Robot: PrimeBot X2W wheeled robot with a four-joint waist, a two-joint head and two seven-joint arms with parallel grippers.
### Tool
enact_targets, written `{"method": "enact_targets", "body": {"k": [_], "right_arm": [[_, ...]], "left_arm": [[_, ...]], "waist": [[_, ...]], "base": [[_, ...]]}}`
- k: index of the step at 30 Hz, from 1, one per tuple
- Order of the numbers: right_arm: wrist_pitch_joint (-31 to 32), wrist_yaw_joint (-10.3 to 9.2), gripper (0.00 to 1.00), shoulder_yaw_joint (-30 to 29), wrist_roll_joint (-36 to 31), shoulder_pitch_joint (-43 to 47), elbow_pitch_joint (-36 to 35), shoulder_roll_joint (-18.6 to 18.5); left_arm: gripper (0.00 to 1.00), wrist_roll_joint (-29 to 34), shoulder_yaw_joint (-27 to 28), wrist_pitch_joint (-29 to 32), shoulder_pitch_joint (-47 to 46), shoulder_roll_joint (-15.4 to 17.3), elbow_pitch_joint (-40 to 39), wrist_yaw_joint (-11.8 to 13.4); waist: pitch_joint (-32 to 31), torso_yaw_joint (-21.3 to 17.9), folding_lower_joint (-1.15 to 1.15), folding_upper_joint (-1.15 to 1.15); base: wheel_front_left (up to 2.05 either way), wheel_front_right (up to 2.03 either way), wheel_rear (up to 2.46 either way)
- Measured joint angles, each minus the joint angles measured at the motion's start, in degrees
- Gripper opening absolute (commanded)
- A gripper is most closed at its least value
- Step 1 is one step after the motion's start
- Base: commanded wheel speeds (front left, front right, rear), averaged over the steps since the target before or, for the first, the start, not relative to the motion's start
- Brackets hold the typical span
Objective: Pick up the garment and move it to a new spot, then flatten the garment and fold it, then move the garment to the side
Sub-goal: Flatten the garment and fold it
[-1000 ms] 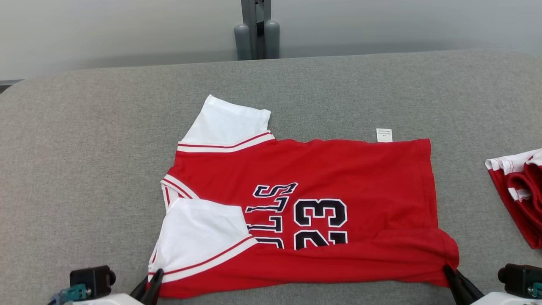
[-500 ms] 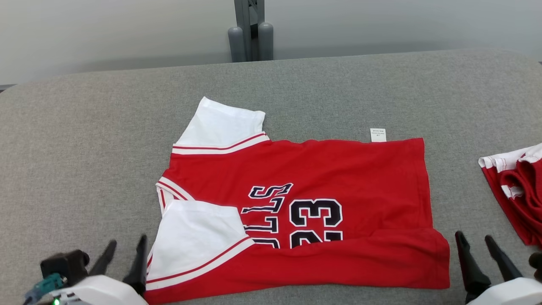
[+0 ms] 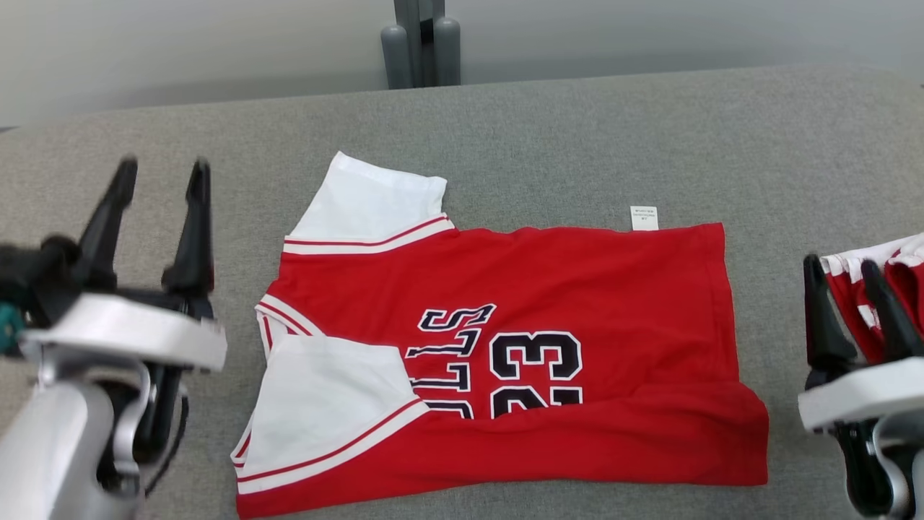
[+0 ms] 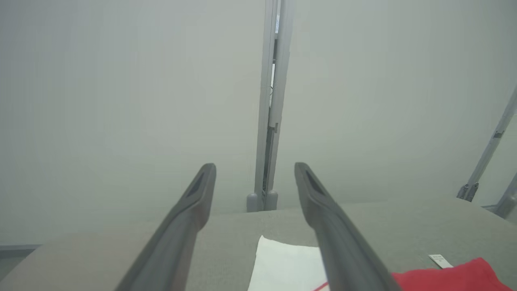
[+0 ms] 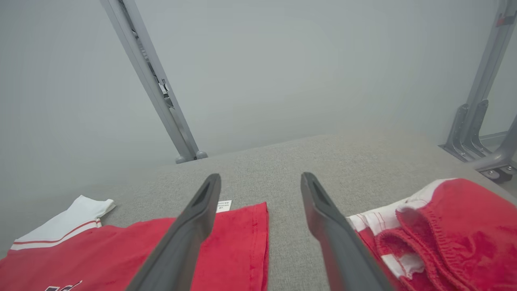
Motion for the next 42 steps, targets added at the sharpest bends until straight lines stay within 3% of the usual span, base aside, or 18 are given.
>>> {"method": "enact_targets", "body": {"k": [6,13,18,29,42], "right_arm": [[1.99,0.0,1.0,2.21,-0.75,-8.47,2.58,-1.93],[5.94,0.0,1.0,7.19,0.32,-17.11,10.39,-4.97],[8.21,0.0,1.0,11.65,2.03,-22.05,15.9,-6.69],[11.93,0.0,1.0,21.7,7.03,-30.99,21.54,-9.31],[10.91,0.0,1.0,28.35,10.93,-36.4,24.84,-9.75]], "left_arm": [[1.0,0.08,-2.82,4.63,-14.86,0.81,5.05,-6.0],[1.0,-3.01,-8.49,15.01,-29.91,-0.53,18.98,-15.17],[1.0,-5.34,-11.32,21.51,-37.32,-1.62,29.96,-19.18],[1.0,-10.87,-17.68,33.07,-47.42,0.01,44.67,-21.35],[1.0,-16.9,-23.02,35.67,-51.31,3.1,49.55,-21.52]], "waist": [[2.77,-0.71,0.0,0.0],[7.33,-2.1,0.0,0.0],[10.64,-3.34,0.0,0.0],[17.1,-7.34,0.0,0.0],[21.62,-9.49,0.0,0.0]], "base": [[0.0,0.0,0.0],[0.0,0.0,0.0],[0.0,0.0,0.0],[0.0,0.0,0.0],[0.0,0.0,0.0]]}}
